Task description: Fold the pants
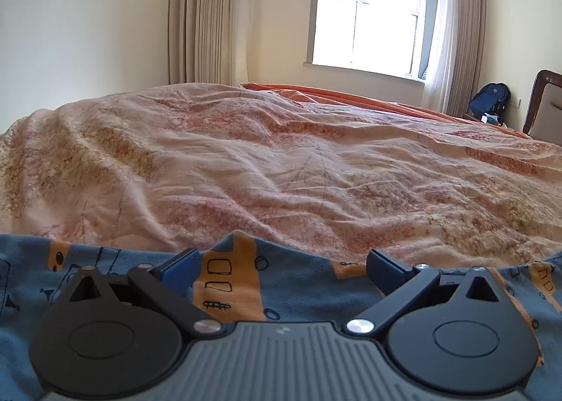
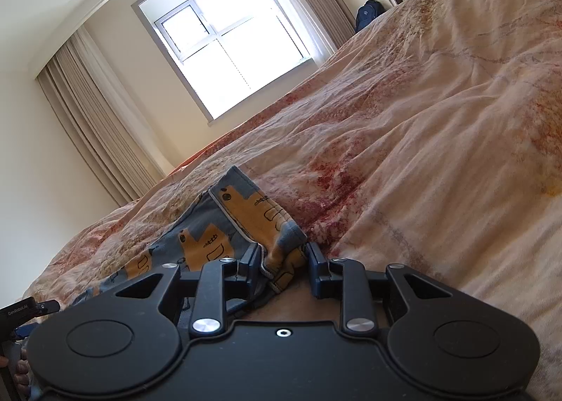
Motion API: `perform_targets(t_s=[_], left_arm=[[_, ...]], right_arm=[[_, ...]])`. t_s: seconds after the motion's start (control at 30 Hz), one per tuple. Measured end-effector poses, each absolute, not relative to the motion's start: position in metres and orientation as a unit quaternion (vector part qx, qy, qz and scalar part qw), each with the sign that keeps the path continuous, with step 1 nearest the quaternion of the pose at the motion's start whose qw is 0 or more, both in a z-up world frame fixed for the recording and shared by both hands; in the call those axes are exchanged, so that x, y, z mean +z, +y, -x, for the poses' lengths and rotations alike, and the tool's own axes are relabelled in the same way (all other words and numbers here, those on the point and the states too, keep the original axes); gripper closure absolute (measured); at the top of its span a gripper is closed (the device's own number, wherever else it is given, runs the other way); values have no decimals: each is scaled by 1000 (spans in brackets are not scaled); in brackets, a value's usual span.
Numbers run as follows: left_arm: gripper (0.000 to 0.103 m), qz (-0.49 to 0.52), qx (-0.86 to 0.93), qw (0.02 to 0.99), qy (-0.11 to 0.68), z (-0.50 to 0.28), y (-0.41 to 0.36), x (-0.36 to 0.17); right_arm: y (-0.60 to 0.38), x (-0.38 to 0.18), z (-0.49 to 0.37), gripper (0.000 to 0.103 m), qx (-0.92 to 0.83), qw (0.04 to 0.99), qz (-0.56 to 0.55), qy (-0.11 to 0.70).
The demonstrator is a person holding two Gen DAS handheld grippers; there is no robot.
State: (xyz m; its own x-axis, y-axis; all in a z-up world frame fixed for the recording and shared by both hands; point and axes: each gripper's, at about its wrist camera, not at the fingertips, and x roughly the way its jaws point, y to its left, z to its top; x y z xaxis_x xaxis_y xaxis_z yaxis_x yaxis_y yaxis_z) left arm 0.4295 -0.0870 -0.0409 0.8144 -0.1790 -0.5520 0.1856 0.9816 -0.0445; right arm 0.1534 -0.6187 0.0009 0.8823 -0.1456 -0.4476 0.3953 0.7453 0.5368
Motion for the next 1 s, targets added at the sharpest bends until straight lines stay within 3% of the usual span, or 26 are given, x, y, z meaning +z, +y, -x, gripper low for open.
perform_targets(t_s=[0.13,0.23,0.57,0.77,1.0], left_arm=[[0,11,-124,946,299,-412,-93,-25],[0,23,-154,941,300,-398,-97,-14],[0,194,-353,851,336,-375,-98,-12],[0,213,-390,819,362,-368,-103,-41],[1,195,-378,820,383,-363,-103,-61]], right_arm=[[-616,10,-154,73,-149,915,-317,200],[-608,26,-155,78,-147,926,-288,194],[-501,100,-168,86,-58,983,-60,164],[-403,85,-177,87,53,977,47,202],[-381,56,-183,86,78,965,63,244]])
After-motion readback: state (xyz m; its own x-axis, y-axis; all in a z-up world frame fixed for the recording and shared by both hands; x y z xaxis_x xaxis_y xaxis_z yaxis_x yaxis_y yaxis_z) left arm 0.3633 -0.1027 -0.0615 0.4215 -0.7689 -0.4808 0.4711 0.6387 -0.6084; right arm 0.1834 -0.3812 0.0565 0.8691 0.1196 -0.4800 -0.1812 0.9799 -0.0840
